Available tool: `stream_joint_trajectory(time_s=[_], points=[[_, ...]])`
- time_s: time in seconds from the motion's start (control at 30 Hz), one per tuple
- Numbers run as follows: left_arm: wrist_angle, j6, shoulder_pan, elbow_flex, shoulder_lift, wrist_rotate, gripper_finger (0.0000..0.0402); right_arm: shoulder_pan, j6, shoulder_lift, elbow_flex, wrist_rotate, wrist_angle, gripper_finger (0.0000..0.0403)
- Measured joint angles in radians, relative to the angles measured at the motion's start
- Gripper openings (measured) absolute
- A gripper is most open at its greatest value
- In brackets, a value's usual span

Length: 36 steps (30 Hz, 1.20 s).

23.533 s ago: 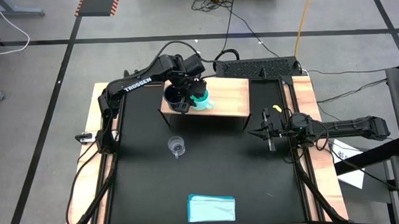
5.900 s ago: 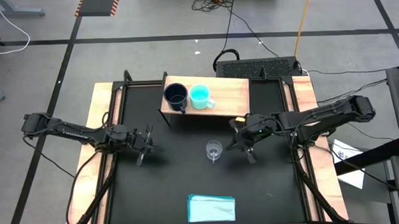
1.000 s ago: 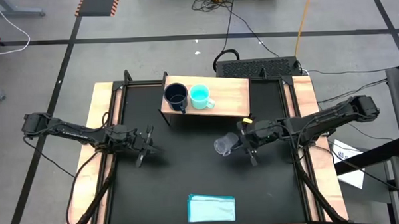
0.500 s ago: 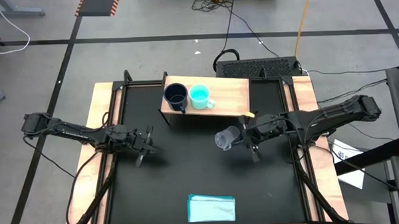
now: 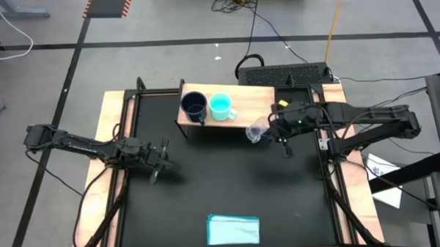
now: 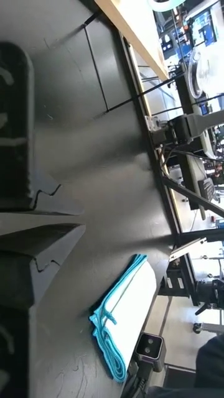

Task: Stack small to large cups/mugs on shelf
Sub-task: Put the transparent mug on the shelf

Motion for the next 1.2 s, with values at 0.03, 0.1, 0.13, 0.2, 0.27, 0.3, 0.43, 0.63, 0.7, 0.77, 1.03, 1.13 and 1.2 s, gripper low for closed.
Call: stream_joint_trajectory(time_s=[0.03,0.1,0.13,0.2,0.27,0.3,0.43,0.63,0.7,0.77,1.03,1.13,1.2], points=[[0.000,0.001,0.000,0.000,0.000,0.000,0.0035,-0.009,-0.009,0.003,0.013,0.000,-0.031,0.0000],[0.000,0.001,0.000,0.000,0.000,0.000,0.0035,-0.031,-0.025,0.018,0.039,-0.002,-0.063,0.0000],[0.000,0.001,0.000,0.000,0.000,0.000,0.0035,-0.044,-0.031,0.024,0.050,-0.002,-0.072,0.0000],[0.000,0.002,0.000,0.000,0.000,0.000,0.0035,-0.074,-0.031,0.038,0.069,-0.002,-0.101,0.0000],[0.000,0.002,0.000,0.000,0.000,0.000,0.0035,-0.103,-0.041,0.061,0.092,-0.001,-0.102,0.0000],[0.001,0.002,0.000,0.000,0.000,0.000,0.0035,-0.116,-0.049,0.076,0.101,-0.001,-0.107,0.0000],[0.001,0.010,0.000,0.000,0.000,0.000,0.0035,-0.161,-0.105,0.141,0.150,-0.015,-0.164,0.0000],[0.000,0.025,0.000,0.000,0.000,0.000,0.0035,-0.225,-0.183,0.252,0.279,-0.100,-0.294,0.0000],[-0.001,0.025,0.000,0.000,0.000,0.000,0.0035,-0.247,-0.207,0.281,0.332,-0.110,-0.348,0.0000],[-0.008,0.025,0.000,0.000,0.000,0.000,0.0035,-0.269,-0.228,0.307,0.379,-0.146,-0.393,0.0000],[-0.037,0.035,0.000,0.000,0.000,0.000,0.0035,-0.357,-0.315,0.361,0.448,-0.233,-0.497,0.0000],[-0.038,0.035,0.000,0.000,0.000,0.000,0.0035,-0.377,-0.320,0.376,0.448,-0.239,-0.486,0.0000],[-0.038,0.035,0.000,0.000,0.000,0.000,0.0035,-0.390,-0.326,0.385,0.448,-0.241,-0.469,0.0000]])
